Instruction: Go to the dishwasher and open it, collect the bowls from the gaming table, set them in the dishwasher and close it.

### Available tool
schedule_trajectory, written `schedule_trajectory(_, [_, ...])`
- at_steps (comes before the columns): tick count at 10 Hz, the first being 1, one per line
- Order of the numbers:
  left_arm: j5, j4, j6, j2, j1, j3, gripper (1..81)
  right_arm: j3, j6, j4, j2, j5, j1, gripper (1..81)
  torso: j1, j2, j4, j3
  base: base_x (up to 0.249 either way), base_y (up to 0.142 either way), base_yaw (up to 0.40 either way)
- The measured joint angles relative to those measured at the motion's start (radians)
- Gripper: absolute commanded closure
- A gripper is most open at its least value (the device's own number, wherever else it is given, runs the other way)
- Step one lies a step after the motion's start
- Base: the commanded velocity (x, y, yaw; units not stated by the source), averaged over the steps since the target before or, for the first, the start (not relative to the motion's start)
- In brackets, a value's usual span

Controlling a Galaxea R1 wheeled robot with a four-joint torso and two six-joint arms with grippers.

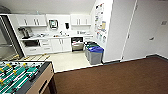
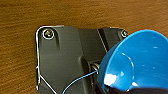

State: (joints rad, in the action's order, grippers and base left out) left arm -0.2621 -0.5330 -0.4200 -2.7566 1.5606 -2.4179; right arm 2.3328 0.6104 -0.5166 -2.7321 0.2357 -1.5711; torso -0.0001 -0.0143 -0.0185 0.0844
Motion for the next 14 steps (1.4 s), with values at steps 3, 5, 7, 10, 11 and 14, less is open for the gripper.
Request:
schedule_trajectory(3, [-0.001, 0.0, 0.0, -0.001, -0.008, 0.001, 81.1, 0.004, 0.0, 0.0, -0.003, 0.002, 0.003, 81.1, 0.001, 0.0, 0.0, 0.0, 0.117, 0.078, 0.0])
schedule_trajectory(5, [0.0, 0.0, 0.0, -0.001, 0.0, 0.0, 81.1, 0.004, 0.0, 0.0, -0.002, 0.0, 0.0, 81.1, 0.0, 0.0, 0.0, 0.0, 0.116, 0.08, 0.0])
schedule_trajectory(7, [-0.001, 0.0, 0.0, 0.0, -0.001, 0.0, 81.1, 0.005, 0.0, 0.0, -0.003, 0.002, 0.006, 81.1, 0.0, 0.0, 0.0, 0.0, 0.112, 0.08, 0.0])
schedule_trajectory(10, [0.0, 0.0, 0.0, 0.0, -0.003, 0.0, 81.1, 0.005, 0.0, 0.0, -0.003, 0.0, 0.0, 81.1, 0.0, 0.0, 0.0, 0.0, 0.112, 0.078, 0.0])
schedule_trajectory(11, [0.0, 0.0, 0.0, 0.0, -0.003, 0.0, 81.1, 0.005, 0.0, 0.0, -0.003, 0.001, 0.002, 81.1, 0.0, 0.0, 0.0, 0.0, 0.124, 0.0, 0.0])
schedule_trajectory(14, [0.001, 0.0, 0.0, 0.0, 0.006, 0.0, 81.1, 0.005, 0.0, 0.0, -0.009, 0.0, -0.006, 81.1, -0.001, 0.0, 0.0, 0.0, 0.126, 0.0, 0.0])
